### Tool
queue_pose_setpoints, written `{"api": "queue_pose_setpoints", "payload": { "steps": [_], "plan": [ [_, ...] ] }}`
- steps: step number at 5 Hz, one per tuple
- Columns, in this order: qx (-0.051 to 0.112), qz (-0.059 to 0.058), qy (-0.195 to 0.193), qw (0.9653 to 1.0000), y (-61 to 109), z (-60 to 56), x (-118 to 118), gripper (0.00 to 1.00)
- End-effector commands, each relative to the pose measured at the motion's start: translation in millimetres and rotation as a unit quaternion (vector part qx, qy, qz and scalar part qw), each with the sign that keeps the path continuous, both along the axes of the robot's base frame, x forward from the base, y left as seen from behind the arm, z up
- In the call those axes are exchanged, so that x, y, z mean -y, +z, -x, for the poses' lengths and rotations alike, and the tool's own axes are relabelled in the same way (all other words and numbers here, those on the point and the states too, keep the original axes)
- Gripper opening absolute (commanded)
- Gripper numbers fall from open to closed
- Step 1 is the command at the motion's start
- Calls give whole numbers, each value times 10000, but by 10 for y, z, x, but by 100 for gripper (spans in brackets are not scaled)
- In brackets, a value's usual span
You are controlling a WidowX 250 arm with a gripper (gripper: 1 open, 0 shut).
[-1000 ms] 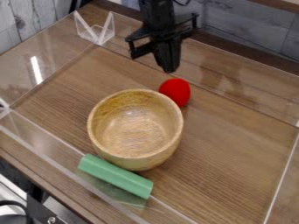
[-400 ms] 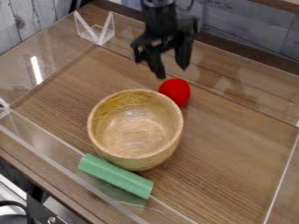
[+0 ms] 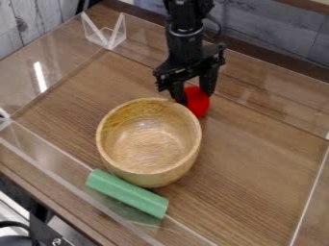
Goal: Move the red fruit to the left
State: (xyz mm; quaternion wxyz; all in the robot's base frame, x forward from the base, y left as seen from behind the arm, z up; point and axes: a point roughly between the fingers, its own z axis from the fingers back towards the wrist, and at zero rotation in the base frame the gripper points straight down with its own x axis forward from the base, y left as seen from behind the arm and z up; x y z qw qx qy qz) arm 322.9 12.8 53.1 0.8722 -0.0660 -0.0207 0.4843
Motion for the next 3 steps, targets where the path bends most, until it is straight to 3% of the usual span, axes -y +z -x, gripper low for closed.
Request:
{"api": "queue_pose_setpoints", "payload": {
  "steps": [1,3],
  "plan": [
    [217,155,-21,9996,273,-38,-156,0],
    [306,448,-54,9985,457,-70,-701,0]
  ]
}}
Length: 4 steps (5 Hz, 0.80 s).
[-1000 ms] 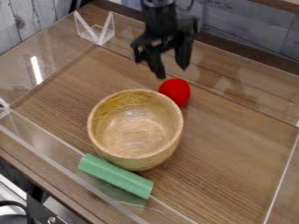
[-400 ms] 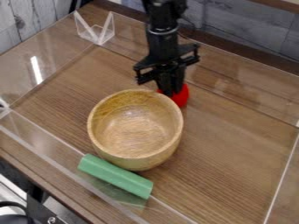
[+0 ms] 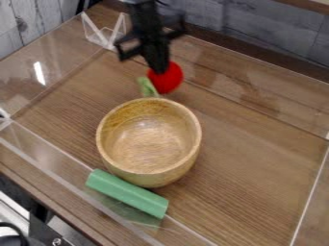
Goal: Move the red fruit to the left
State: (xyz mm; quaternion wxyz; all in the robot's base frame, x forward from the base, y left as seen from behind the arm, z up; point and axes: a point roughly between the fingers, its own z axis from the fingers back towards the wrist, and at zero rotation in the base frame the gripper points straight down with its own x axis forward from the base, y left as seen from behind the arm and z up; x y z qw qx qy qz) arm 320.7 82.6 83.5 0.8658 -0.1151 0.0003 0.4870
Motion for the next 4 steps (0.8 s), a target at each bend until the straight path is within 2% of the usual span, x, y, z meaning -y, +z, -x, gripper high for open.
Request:
{"api": "queue_pose_setpoints", "payload": {
  "steps": [1,2,4],
  "plan": [
    [295,-42,167,9994,188,-4,-310,0],
    [304,-33,387,9988,155,66,-557,0],
    [306,-41,508,9982,-30,168,-835,0]
  ]
}}
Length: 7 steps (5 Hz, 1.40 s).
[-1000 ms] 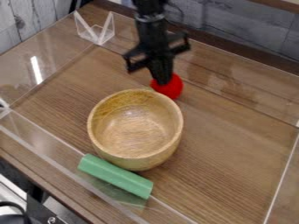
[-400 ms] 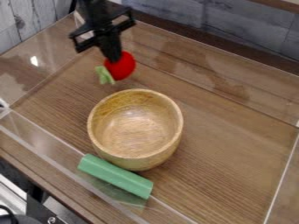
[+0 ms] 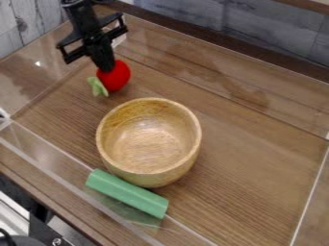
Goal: Move the red fruit to the left
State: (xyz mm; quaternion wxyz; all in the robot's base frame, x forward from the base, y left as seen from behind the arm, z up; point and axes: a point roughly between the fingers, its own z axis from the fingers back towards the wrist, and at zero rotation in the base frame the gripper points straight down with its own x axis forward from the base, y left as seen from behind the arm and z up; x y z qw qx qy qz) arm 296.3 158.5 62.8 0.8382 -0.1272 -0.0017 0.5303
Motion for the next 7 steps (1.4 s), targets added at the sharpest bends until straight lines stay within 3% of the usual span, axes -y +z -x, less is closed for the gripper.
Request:
{"api": "queue_pose_setpoints", "payload": {
  "steps": [1,3,5,7],
  "plan": [
    [255,-208,309,9990,141,-31,-112,100],
    [285,-260,960,9946,111,11,-111,100],
    [382,-291,1672,9847,118,-20,-90,100],
    [477,-351,1273,9901,278,-173,-205,100]
  ]
}}
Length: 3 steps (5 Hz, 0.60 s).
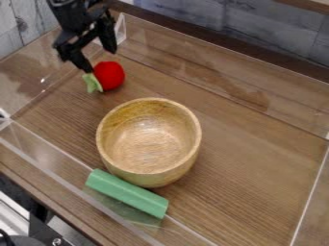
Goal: Move the red fruit to the left
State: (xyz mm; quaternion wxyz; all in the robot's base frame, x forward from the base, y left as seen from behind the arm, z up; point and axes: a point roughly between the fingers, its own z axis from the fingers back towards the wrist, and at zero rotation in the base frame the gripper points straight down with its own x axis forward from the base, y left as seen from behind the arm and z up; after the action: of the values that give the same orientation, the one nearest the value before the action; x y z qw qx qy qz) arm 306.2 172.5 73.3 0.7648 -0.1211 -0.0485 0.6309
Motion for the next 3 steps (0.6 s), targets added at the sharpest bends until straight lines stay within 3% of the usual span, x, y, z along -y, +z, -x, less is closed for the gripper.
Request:
{"api": "queue_pose_setpoints", "payload": {
  "steps": [1,2,3],
  "plan": [
    [214,-221,-84,9995,174,-106,69,100],
    [193,-260,-122,9994,163,-129,188,100],
    [183,-295,-308,9989,-35,-152,215,100]
  ]
}}
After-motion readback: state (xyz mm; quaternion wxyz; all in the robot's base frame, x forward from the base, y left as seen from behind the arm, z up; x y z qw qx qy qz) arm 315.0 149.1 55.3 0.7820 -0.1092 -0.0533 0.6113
